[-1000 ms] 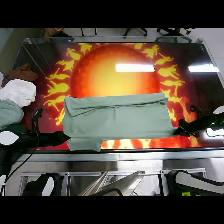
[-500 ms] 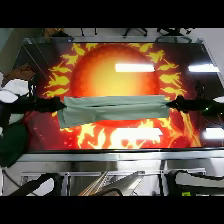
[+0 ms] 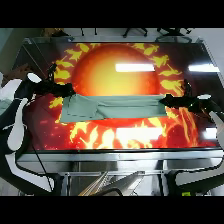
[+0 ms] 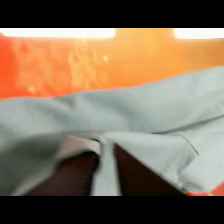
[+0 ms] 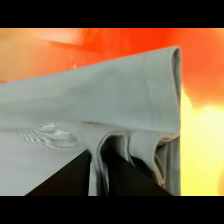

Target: Fold the shirts.

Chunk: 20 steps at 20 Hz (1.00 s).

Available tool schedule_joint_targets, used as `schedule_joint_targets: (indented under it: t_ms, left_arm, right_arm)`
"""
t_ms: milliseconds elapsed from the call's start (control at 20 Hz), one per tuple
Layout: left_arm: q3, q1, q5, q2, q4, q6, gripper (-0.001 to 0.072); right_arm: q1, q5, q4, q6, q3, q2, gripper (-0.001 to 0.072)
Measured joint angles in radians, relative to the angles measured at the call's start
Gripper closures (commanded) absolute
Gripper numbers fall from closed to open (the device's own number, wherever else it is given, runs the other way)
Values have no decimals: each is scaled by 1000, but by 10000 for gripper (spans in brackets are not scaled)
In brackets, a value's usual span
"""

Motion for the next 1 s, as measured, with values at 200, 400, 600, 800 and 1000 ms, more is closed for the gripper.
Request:
schedule_joint_targets:
  t_ms: [200,400,600,800,1000]
  left_arm:
    - [117,-2,-66,-98,0,-26,12]
    - [229,-4,-169,-128,0,-45,12]
    - [301,-23,-240,-137,0,-59,12]
    - [325,-48,-277,-138,-3,-71,13]
    - [331,-95,-291,-139,-3,-84,573]
  right_arm:
    - [-28,-2,-40,11,41,-8,306]
    - [-57,1,-56,19,62,-25,193]
    - [-55,22,-54,21,69,-73,194]
    - [-37,64,-45,24,70,-110,431]
    - [-14,117,-56,27,70,-128,689]
